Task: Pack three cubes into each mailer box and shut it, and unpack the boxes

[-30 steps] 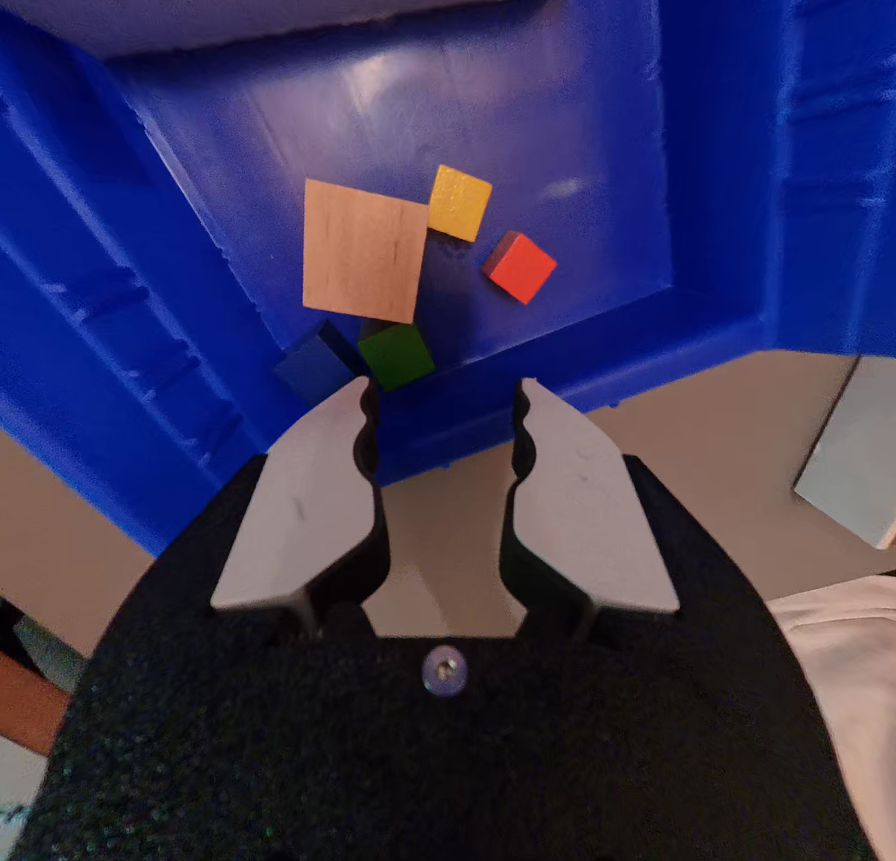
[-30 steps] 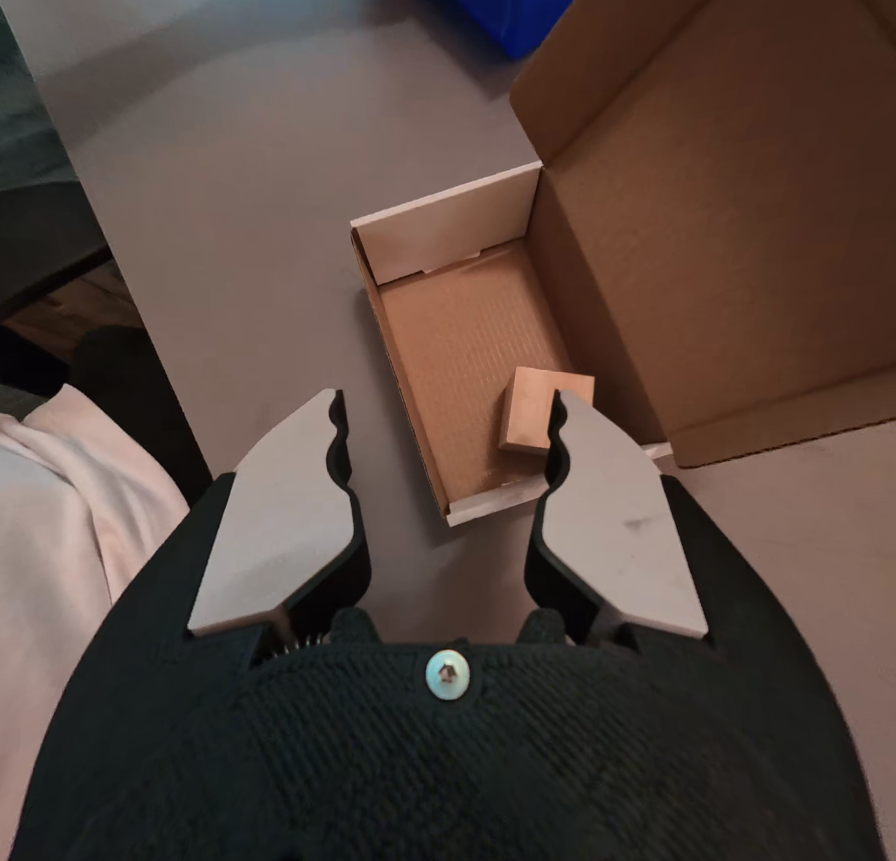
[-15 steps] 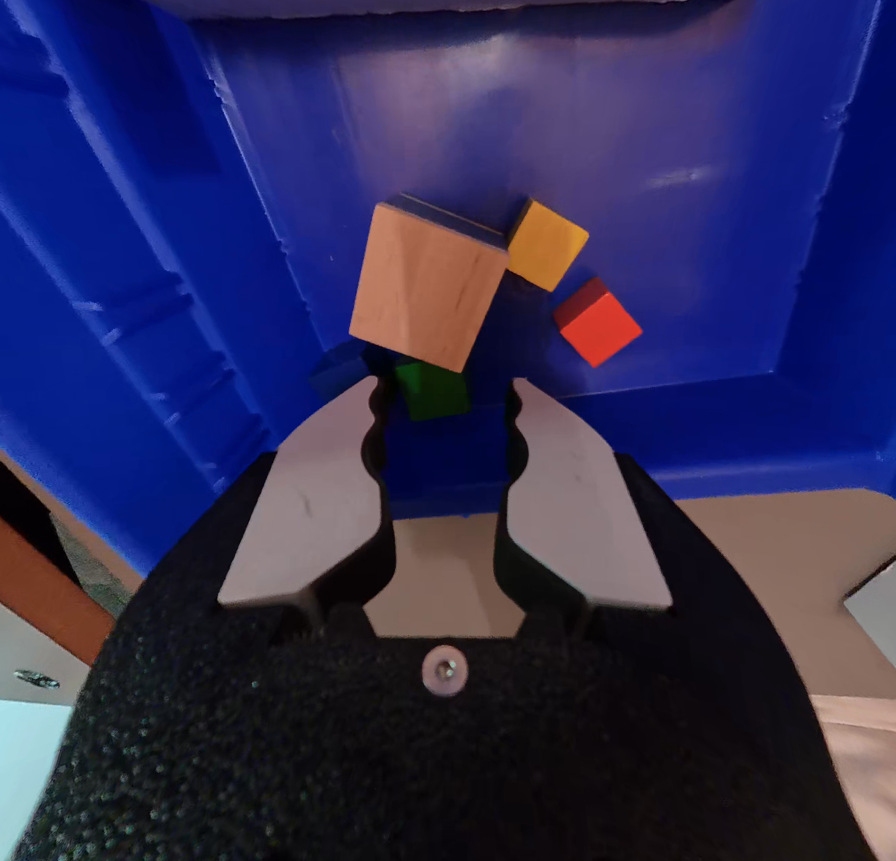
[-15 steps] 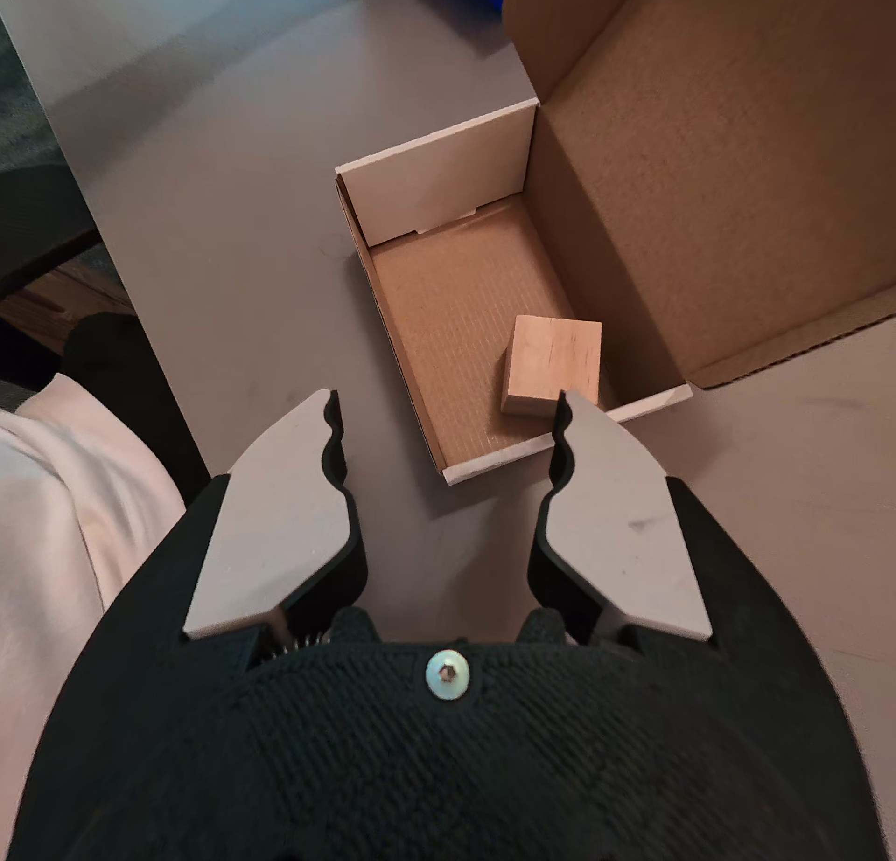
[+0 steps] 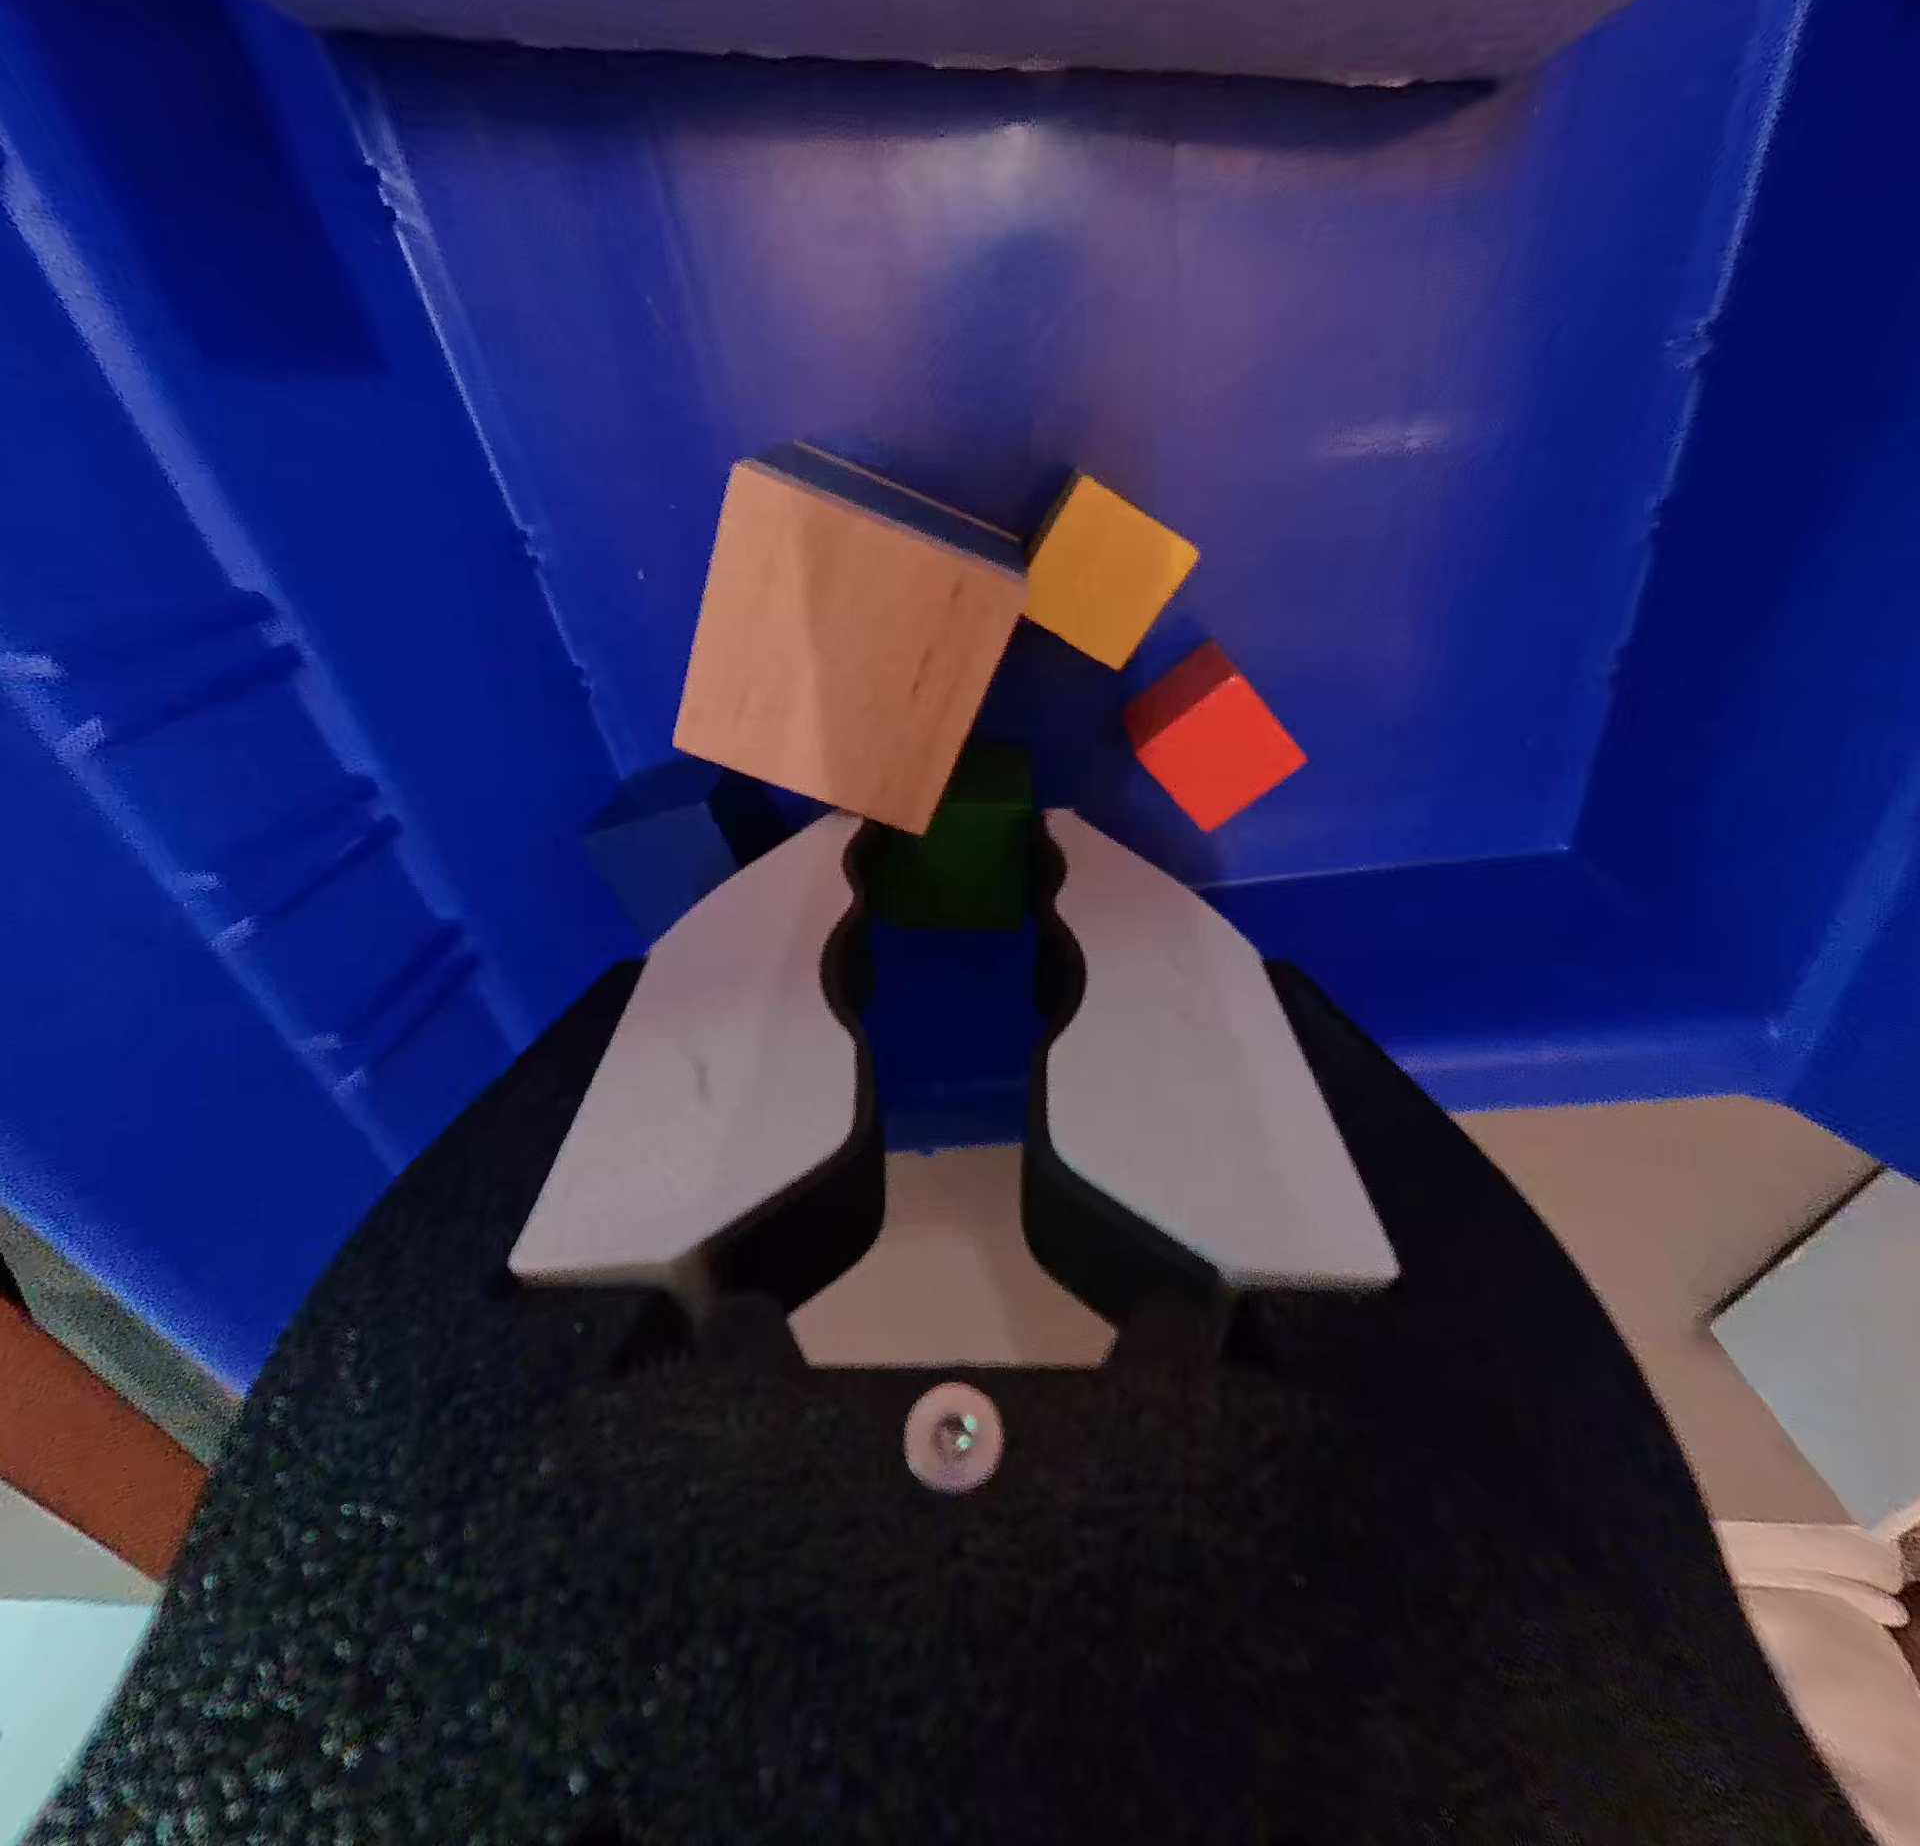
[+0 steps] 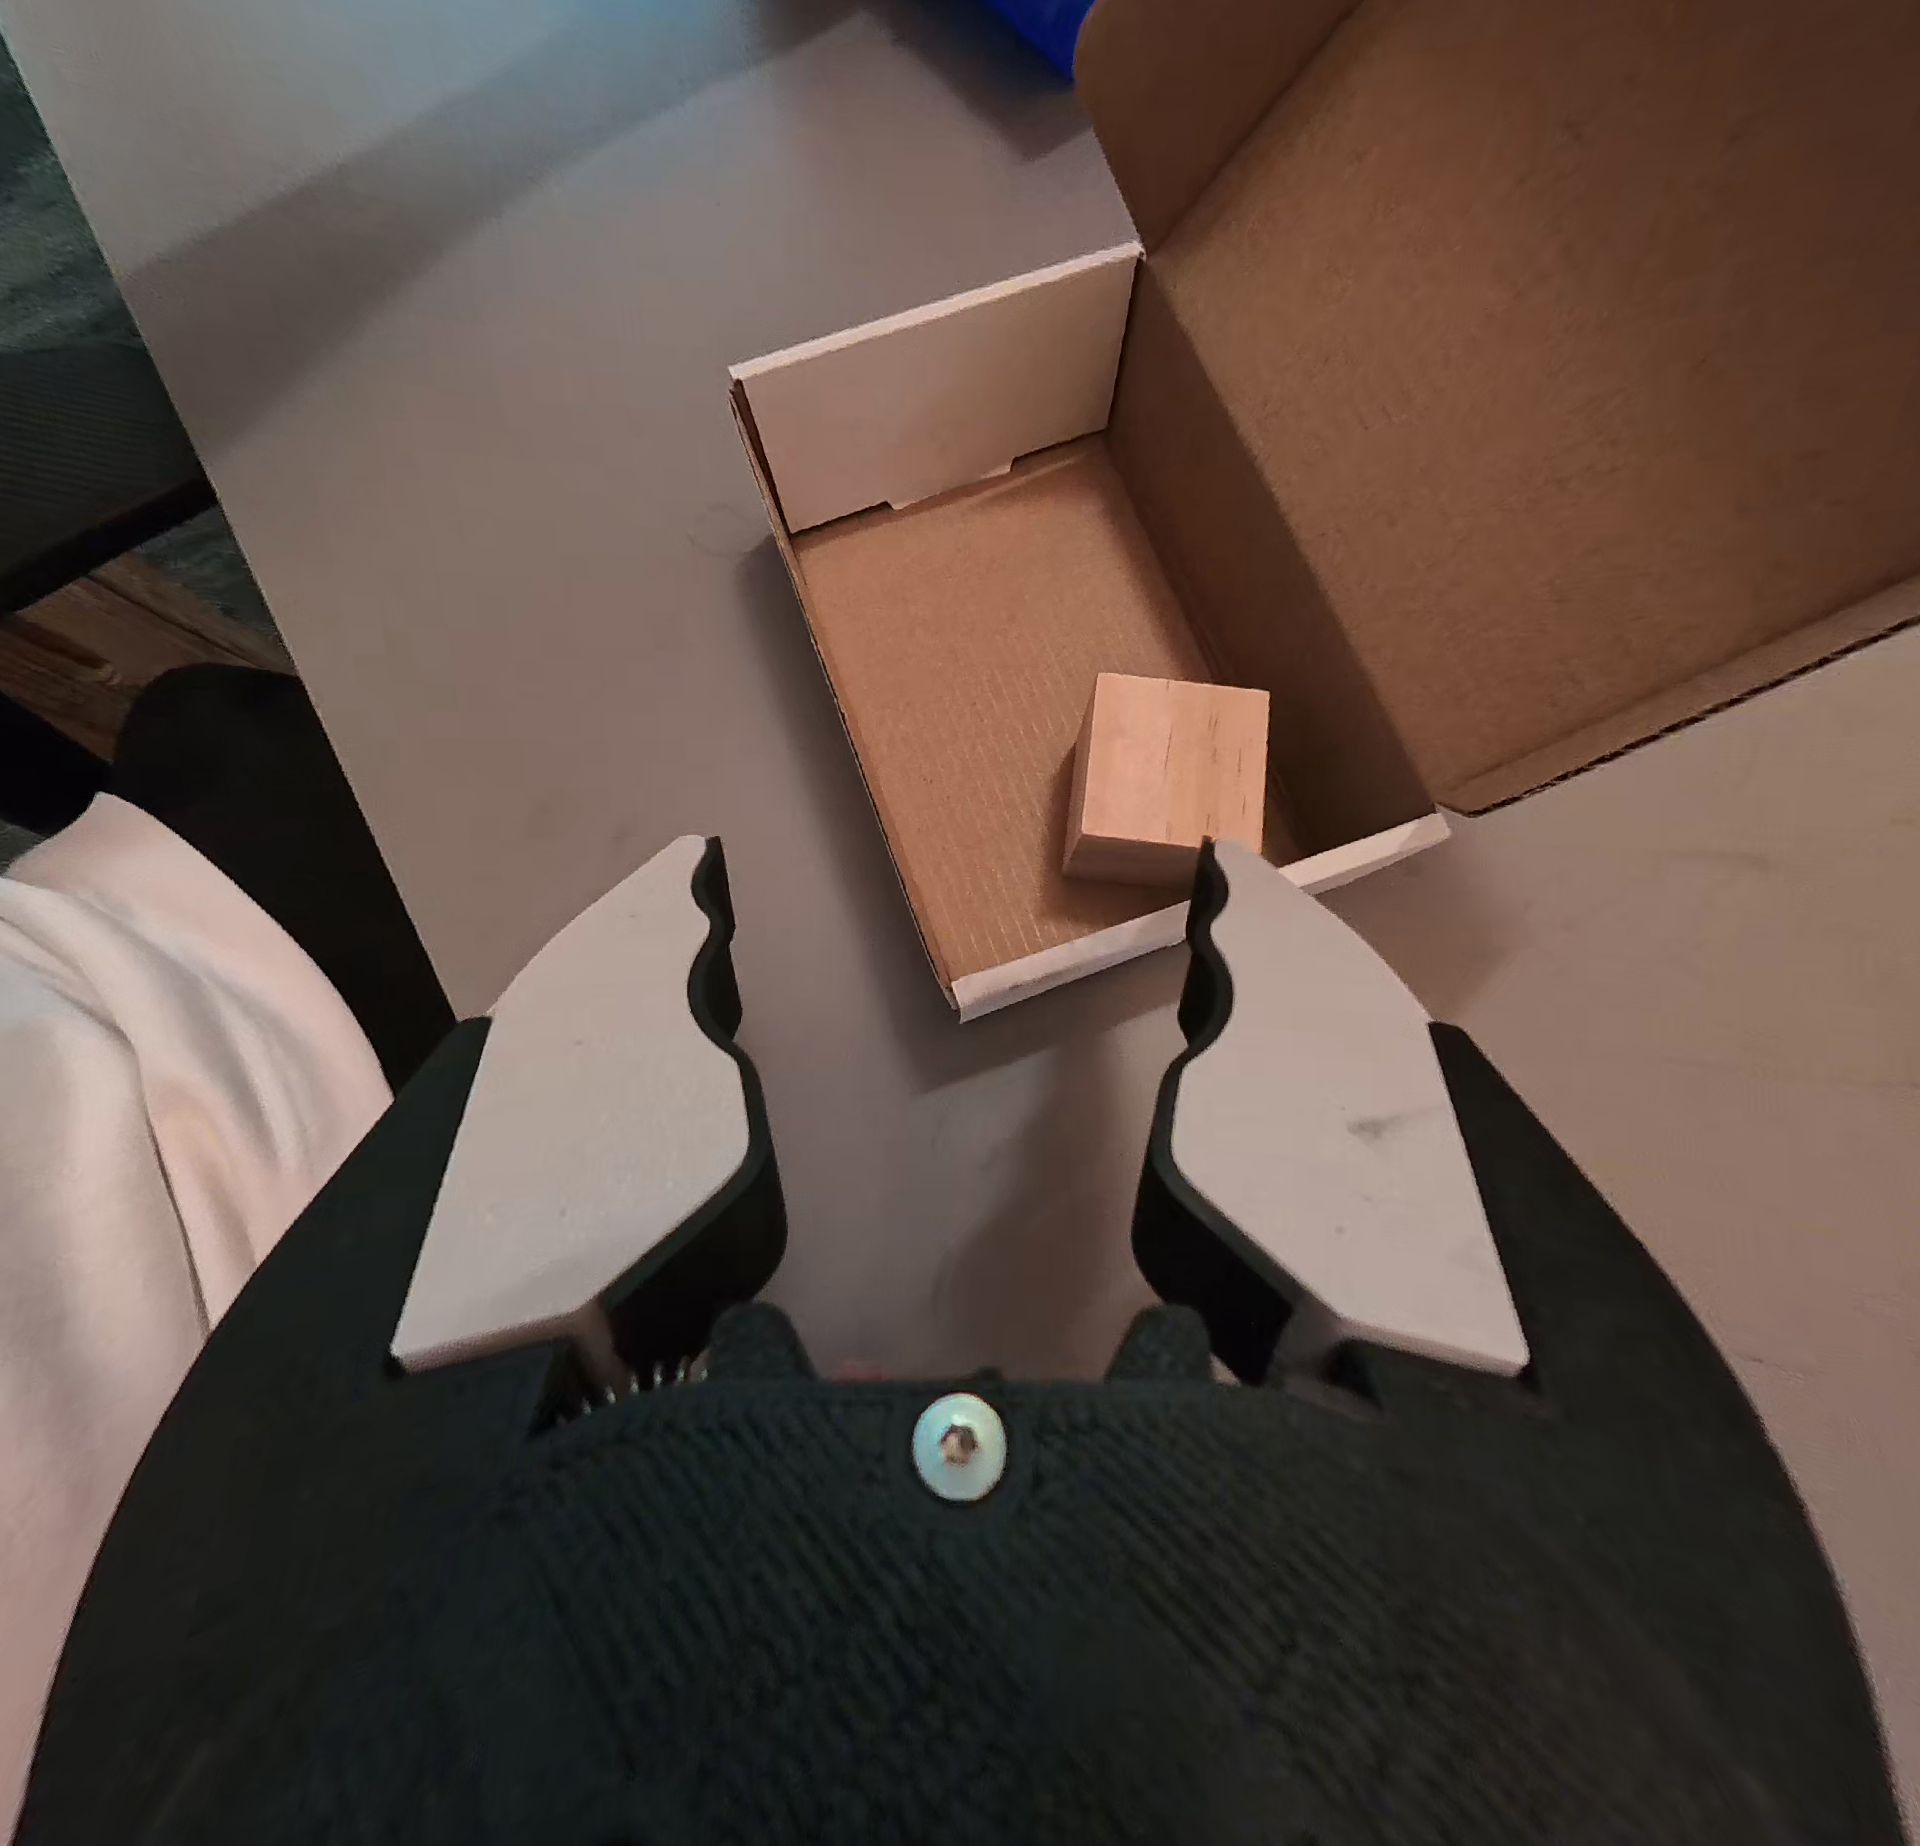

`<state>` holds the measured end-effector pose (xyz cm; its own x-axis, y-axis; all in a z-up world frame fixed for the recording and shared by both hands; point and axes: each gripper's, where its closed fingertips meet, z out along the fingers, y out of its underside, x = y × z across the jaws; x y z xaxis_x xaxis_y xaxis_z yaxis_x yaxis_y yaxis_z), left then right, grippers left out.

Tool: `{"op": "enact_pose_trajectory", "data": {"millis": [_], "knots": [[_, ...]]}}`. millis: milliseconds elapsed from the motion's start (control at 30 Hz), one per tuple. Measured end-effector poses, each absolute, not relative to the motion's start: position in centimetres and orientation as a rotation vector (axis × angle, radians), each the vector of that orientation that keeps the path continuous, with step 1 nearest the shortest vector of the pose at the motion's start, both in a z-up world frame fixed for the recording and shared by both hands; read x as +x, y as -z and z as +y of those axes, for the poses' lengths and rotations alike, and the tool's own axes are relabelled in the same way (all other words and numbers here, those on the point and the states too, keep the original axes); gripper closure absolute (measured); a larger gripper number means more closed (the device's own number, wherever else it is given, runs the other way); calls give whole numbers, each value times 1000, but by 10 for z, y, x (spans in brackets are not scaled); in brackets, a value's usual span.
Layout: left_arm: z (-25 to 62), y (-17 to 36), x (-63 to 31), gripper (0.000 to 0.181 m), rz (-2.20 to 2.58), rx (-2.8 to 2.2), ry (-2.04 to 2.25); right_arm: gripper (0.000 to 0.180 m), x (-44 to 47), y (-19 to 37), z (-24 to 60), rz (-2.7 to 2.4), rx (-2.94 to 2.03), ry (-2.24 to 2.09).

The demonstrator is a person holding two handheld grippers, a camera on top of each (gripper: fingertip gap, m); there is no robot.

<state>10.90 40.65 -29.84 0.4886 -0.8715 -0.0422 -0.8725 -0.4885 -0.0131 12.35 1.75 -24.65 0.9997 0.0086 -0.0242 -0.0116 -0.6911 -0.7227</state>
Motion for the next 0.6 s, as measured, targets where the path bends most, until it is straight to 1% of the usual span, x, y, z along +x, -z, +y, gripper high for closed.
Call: {"op": "enact_pose_trajectory", "data": {"millis": [167,333,400,500,600], "knots": [[407,271,117,154,1663,-2540,137,94,125,232,17,48,-2244,-88],[387,215,131,155,1623,-2320,607,79,115,197,27,137,-2004,-309],[375,191,130,155,1607,-2174,756,78,106,184,29,159,-1924,-437],[326,147,131,155,1669,-1780,1041,78,96,171,34,175,-1850,-538],[249,114,117,155,1724,-1356,1254,74,85,156,43,184,-1768,-628]]}}
